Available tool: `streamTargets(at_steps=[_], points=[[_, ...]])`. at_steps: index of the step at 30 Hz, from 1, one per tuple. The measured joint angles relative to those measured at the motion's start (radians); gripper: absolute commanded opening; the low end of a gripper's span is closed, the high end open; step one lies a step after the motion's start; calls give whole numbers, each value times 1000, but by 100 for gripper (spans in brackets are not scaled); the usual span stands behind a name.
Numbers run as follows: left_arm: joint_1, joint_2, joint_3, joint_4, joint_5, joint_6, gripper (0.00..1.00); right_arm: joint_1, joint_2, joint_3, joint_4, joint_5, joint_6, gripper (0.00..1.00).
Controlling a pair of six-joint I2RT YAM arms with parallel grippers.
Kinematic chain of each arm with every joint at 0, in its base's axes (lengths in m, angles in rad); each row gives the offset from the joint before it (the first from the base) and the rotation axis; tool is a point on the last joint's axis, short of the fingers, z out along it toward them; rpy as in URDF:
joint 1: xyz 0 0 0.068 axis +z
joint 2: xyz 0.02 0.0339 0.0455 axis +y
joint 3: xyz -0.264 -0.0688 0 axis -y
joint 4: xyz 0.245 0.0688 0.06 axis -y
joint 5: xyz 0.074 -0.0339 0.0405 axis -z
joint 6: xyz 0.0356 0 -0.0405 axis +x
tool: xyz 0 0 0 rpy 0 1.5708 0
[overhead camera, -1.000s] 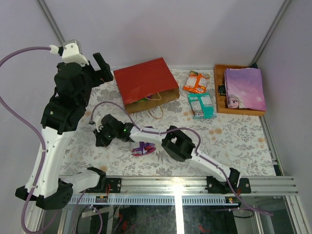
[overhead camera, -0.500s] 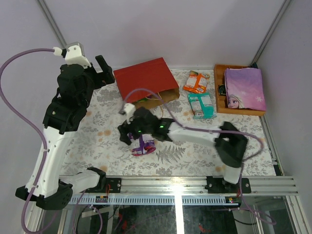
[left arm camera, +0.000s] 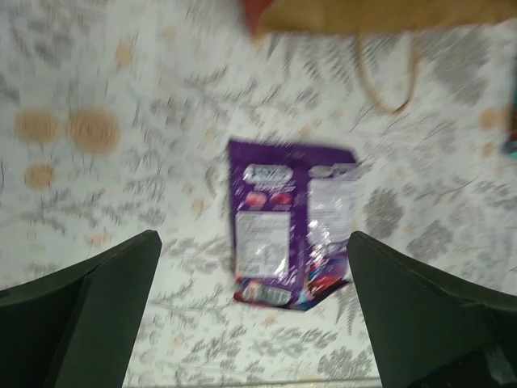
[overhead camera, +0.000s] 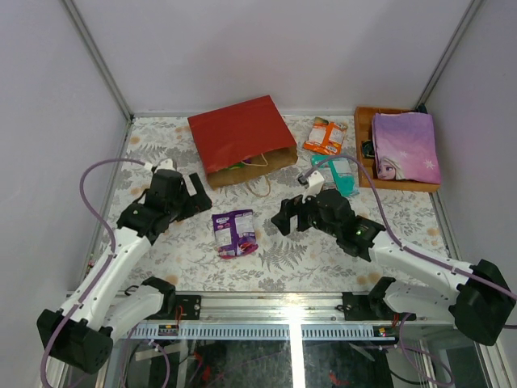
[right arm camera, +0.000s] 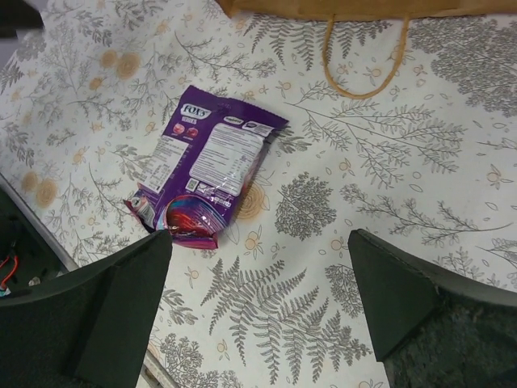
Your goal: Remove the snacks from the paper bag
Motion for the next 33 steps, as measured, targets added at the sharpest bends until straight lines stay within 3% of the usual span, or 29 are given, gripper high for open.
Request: streamTargets(at_steps=[4, 11, 27, 33], points=[[0, -2, -116, -21, 39, -61, 89, -12, -31, -15, -5, 12, 1, 99], [0, 67, -214, 56, 127, -119, 82, -18, -57, -80, -2, 18, 20, 98], [0, 245, -361, 295, 211, -191, 65, -63, -52, -109, 3, 27, 25, 97], [0, 319, -378, 380, 232, -201, 53, -98, -19, -108, 3, 24, 23, 96]])
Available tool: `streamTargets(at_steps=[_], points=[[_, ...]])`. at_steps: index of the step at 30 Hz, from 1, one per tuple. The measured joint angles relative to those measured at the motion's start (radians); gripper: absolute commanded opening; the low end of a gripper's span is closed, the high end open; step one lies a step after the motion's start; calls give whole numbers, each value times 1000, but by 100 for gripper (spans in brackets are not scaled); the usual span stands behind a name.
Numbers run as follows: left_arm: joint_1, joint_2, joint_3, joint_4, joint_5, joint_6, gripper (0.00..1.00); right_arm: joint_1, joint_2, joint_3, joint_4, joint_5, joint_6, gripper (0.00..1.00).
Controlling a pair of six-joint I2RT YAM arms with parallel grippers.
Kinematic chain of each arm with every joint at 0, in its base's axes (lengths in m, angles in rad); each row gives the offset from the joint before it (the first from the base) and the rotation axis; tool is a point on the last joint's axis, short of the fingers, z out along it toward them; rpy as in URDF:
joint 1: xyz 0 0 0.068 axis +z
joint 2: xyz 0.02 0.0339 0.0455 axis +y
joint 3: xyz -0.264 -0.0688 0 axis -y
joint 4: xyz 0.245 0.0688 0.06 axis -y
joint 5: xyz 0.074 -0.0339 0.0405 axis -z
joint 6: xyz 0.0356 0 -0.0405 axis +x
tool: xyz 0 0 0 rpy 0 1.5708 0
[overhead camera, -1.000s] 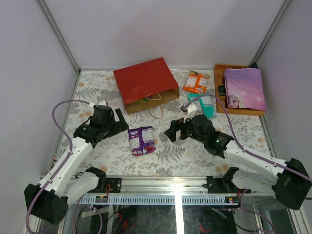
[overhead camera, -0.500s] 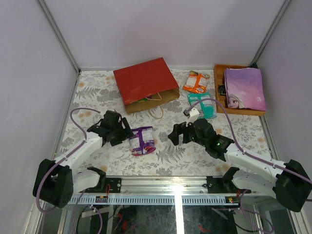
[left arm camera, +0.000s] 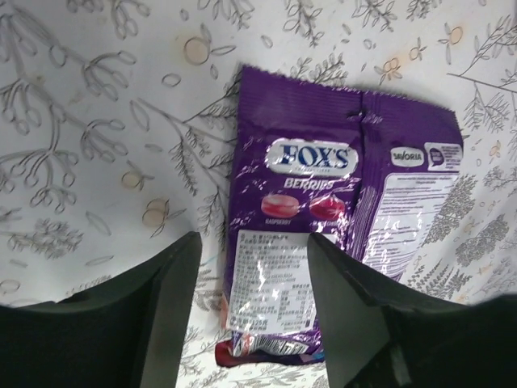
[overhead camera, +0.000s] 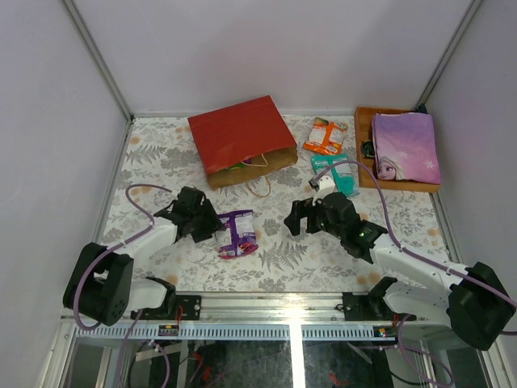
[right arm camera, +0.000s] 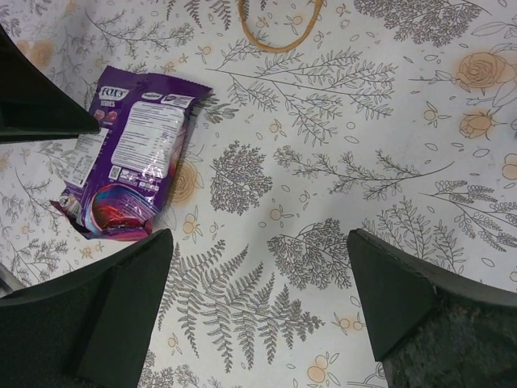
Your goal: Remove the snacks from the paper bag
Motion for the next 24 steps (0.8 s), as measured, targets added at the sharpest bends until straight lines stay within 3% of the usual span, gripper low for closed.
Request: streamTargets(at_steps=[6, 11, 24], points=[[0, 43, -3, 91, 22, -9, 39, -28, 9, 0, 0, -6, -3, 96], [1, 66, -19, 143, 35, -21, 1, -42, 30, 0, 2, -11, -4, 95], [17, 34, -21, 122, 14, -60, 0, -60, 69, 0, 16, -36, -5, 95]])
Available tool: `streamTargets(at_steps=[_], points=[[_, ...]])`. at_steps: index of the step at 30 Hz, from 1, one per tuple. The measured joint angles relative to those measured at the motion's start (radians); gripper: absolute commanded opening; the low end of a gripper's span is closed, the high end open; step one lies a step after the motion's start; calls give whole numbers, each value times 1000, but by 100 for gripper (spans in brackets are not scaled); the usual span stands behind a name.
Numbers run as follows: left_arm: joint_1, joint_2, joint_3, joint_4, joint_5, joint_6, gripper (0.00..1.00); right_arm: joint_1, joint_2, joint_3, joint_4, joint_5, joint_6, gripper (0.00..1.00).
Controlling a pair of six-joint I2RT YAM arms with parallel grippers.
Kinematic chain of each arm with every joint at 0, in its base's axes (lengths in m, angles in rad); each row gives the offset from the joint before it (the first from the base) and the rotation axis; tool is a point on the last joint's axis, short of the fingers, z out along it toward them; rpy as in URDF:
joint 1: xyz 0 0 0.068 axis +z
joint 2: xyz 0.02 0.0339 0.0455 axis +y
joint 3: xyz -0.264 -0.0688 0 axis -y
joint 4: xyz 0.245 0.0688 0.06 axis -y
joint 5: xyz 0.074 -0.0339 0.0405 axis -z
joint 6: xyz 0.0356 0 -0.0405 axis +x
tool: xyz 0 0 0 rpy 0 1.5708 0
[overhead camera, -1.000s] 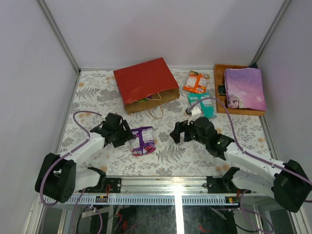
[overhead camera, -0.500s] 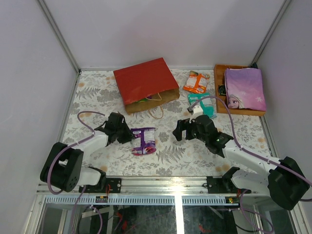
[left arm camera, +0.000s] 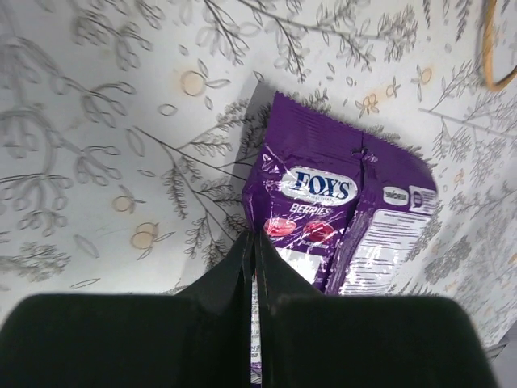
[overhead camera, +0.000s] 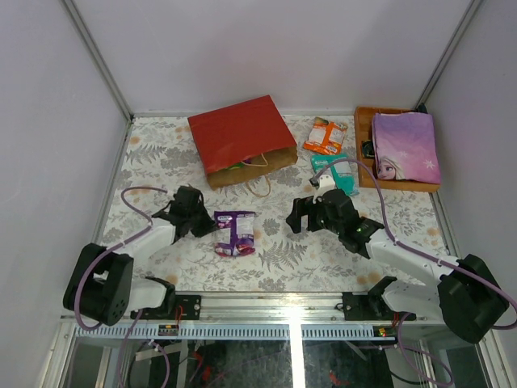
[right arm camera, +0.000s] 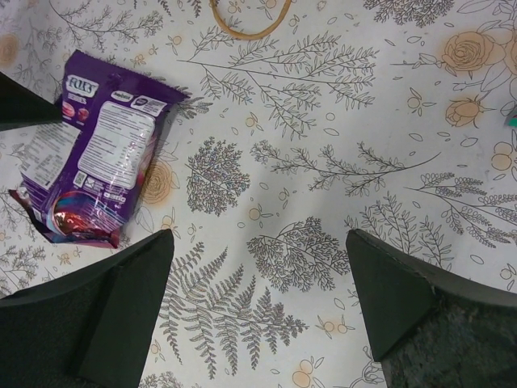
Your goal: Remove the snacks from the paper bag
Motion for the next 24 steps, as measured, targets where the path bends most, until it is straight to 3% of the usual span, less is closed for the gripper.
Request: streamTargets(at_steps=[5, 14, 24], points=[[77, -89, -1, -55, -36, -13, 0, -4, 1, 0, 1, -7, 0, 95], [339, -132, -53, -65, -31, -30, 0, -6, 24, 4, 7, -44, 0, 95], [546, -156, -86, -1, -29, -118, 0, -8, 87, 76, -7, -92, 5, 94]])
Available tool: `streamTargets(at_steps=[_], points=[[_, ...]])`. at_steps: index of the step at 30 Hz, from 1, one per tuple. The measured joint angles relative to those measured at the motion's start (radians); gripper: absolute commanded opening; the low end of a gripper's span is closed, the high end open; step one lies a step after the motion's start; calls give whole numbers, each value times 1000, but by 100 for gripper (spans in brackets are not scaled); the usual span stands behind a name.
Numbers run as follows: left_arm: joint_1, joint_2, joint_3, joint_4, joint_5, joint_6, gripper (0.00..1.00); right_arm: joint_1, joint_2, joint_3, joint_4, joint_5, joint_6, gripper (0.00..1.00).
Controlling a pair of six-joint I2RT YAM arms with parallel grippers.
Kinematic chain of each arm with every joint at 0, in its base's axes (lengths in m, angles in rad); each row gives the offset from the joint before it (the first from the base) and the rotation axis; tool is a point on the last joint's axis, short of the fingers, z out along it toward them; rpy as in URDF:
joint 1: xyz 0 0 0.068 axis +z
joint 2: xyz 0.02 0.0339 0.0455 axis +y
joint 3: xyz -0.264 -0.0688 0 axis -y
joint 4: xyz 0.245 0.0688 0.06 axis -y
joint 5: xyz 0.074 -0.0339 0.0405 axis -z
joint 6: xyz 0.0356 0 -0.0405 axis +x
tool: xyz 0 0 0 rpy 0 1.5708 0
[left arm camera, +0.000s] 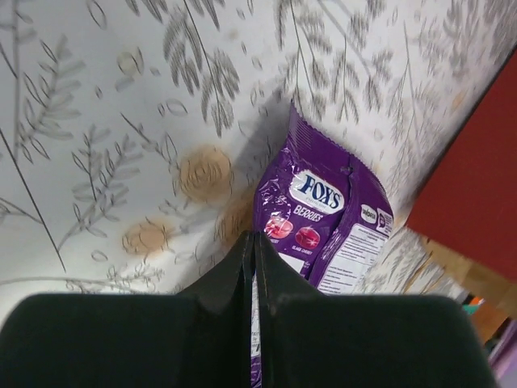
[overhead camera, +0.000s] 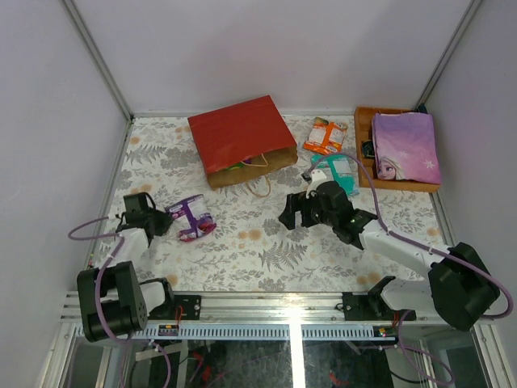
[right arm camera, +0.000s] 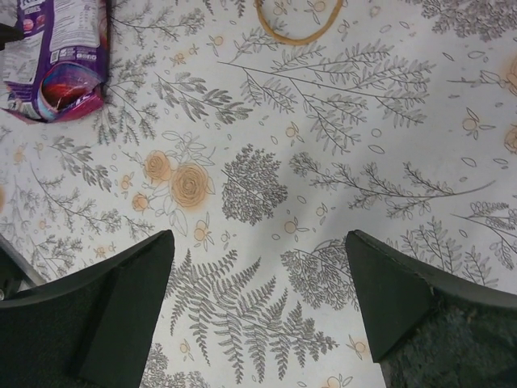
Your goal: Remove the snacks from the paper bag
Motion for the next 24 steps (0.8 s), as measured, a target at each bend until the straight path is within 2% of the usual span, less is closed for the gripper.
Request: streamTargets(at_steps=[5, 14, 24], points=[[68, 76, -2, 103, 10, -72, 0, -2, 27, 39, -8, -66, 30, 93], [84, 222, 45, 245, 32, -181, 0, -2, 58, 44, 6, -153, 82, 93], [93, 320, 141, 292, 14, -203, 0, -2, 68, 50, 6, -191, 102, 93]])
